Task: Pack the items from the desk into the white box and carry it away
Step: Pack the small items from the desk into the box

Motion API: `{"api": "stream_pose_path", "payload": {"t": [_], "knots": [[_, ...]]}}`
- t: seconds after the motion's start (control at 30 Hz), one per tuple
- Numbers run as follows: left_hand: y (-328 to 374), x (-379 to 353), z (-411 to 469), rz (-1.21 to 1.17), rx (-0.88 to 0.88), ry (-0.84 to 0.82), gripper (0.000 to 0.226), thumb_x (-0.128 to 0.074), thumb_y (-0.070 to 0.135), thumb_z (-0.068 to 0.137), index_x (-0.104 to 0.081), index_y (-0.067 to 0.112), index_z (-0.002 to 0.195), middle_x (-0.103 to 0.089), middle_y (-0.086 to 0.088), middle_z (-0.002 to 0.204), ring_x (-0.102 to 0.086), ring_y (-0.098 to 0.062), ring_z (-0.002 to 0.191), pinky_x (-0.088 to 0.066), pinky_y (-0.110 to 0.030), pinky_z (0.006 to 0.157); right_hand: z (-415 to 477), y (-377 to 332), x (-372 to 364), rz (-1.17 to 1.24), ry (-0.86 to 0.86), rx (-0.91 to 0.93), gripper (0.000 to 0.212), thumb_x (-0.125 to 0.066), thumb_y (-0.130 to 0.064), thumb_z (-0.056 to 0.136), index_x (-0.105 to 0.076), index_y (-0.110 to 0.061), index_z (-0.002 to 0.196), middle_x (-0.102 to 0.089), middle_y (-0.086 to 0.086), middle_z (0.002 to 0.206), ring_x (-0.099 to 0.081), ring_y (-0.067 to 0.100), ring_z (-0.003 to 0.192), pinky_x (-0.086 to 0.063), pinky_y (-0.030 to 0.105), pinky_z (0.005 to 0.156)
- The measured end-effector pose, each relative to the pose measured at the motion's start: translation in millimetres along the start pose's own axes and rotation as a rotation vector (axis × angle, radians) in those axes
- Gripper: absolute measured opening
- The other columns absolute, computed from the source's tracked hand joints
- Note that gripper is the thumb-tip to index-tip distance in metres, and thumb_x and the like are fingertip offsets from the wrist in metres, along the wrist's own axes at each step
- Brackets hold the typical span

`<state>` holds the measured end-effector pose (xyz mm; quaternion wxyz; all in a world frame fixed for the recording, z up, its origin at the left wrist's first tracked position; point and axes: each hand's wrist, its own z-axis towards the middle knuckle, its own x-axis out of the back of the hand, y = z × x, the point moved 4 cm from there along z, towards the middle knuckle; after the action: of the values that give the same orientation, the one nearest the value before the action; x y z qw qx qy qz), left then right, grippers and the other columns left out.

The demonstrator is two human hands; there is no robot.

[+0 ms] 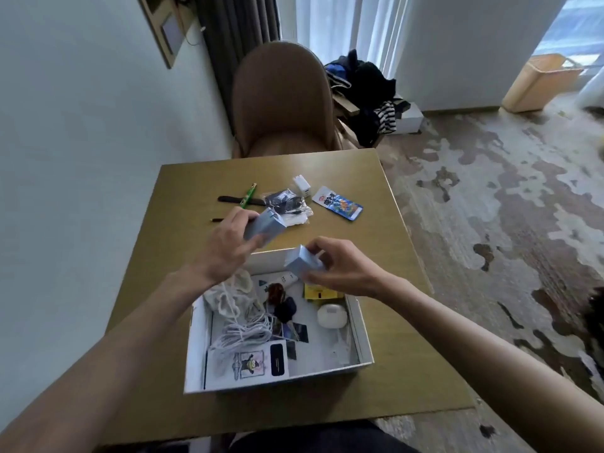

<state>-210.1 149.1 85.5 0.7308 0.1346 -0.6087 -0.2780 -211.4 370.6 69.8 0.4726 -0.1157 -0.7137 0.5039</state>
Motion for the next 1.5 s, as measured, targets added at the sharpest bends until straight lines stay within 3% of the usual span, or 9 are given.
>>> {"api": "stream_pose_path", "payload": {"t": [0.13, 0.27, 0.47, 0.77, 0.83, 0.93, 1.07, 1.27, 1.5], "knots": [[31, -4, -66, 0.036, 0.064, -0.096, 0.056, -0.043, 0.058, 0.089, -0.051, 0.011, 0.119, -0.051, 0.002, 0.107, -0.052, -0.013, 0.08, -0.044, -0.029, 0.068, -30, -6, -31, -0.263, -0.29, 0.022, 0.032, -0.071, -0.045, 0.08, -0.063, -0.021, 0.1, -0.065, -0.008, 0.093, -0.062, 0.009, 0.081, -0.056, 0.031, 0.071], [40, -19, -107, 0.126, 0.079, -0.164, 0.058, -0.036, 0.062, 0.089, -0.048, 0.017, 0.123, -0.052, 0.004, 0.117, -0.055, -0.012, 0.097, -0.049, -0.029, 0.076, -53, 3, -72, -0.445, -0.514, 0.026, 0.02, -0.07, -0.032, 0.082, -0.062, -0.017, 0.093, -0.064, 0.001, 0.088, -0.06, 0.019, 0.078, -0.054, 0.038, 0.07], [30, -34, -130, 0.121, 0.127, -0.225, 0.055, -0.036, 0.06, 0.092, -0.043, 0.019, 0.128, -0.049, 0.005, 0.122, -0.053, -0.011, 0.099, -0.049, -0.028, 0.076, -57, 20, -101, -0.566, -0.474, -0.053, 0.009, -0.067, -0.022, 0.086, -0.06, -0.021, 0.079, -0.051, -0.01, 0.067, -0.045, 0.006, 0.06, -0.05, 0.03, 0.075], [9, -39, -131, 0.112, 0.064, -0.256, 0.043, -0.045, 0.045, 0.096, -0.043, 0.018, 0.129, -0.049, 0.002, 0.123, -0.052, -0.013, 0.099, -0.053, -0.032, 0.08, -60, 20, -99, -0.247, -0.613, -0.309, 0.032, -0.061, -0.002, 0.087, -0.064, -0.013, 0.117, -0.063, 0.0, 0.116, -0.061, 0.012, 0.106, -0.053, 0.029, 0.092], [8, -44, -128, 0.119, 0.03, -0.297, 0.04, -0.045, 0.043, 0.097, -0.042, 0.018, 0.128, -0.048, 0.002, 0.124, -0.054, -0.016, 0.101, -0.054, -0.037, 0.082, -61, 16, -94, -0.224, -0.517, -0.354, 0.031, -0.06, -0.004, 0.089, -0.063, -0.013, 0.119, -0.064, 0.002, 0.118, -0.061, 0.013, 0.108, -0.053, 0.033, 0.095], [9, -57, -120, 0.11, -0.036, -0.328, 0.037, -0.044, 0.042, 0.097, -0.043, 0.019, 0.125, -0.048, 0.001, 0.119, -0.052, -0.012, 0.095, -0.05, -0.03, 0.076, -63, 6, -72, -0.274, -0.057, -0.332, 0.025, -0.057, -0.015, 0.094, -0.063, -0.017, 0.118, -0.066, -0.001, 0.115, -0.061, 0.012, 0.106, -0.053, 0.033, 0.092], [23, -87, -115, 0.063, -0.15, -0.394, 0.033, -0.045, 0.043, 0.096, -0.043, 0.02, 0.12, -0.049, 0.001, 0.113, -0.045, -0.008, 0.087, -0.041, -0.025, 0.069, -88, -2, -42, -0.7, 0.272, -0.241, 0.025, -0.055, -0.019, 0.094, -0.064, -0.014, 0.116, -0.064, 0.005, 0.115, -0.056, 0.024, 0.108, -0.051, 0.039, 0.085], [55, -114, -107, 0.116, -0.336, -0.383, 0.033, -0.052, 0.045, 0.092, -0.045, 0.022, 0.114, -0.052, 0.002, 0.108, -0.054, -0.012, 0.091, -0.039, -0.021, 0.062, -114, 21, -30, -0.602, 0.389, -0.412, 0.029, -0.057, -0.025, 0.093, -0.063, -0.015, 0.12, -0.058, 0.005, 0.126, -0.051, 0.023, 0.118, -0.048, 0.036, 0.092], [63, -138, -103, 0.097, -0.263, -0.503, 0.032, -0.054, 0.043, 0.092, -0.043, 0.023, 0.113, -0.052, 0.0, 0.113, -0.056, -0.018, 0.1, -0.046, -0.032, 0.075, -92, 52, -16, -0.35, 0.35, -0.364, 0.025, -0.059, -0.029, 0.092, -0.065, -0.02, 0.115, -0.062, 0.001, 0.12, -0.056, 0.018, 0.114, -0.044, 0.032, 0.093]]}}
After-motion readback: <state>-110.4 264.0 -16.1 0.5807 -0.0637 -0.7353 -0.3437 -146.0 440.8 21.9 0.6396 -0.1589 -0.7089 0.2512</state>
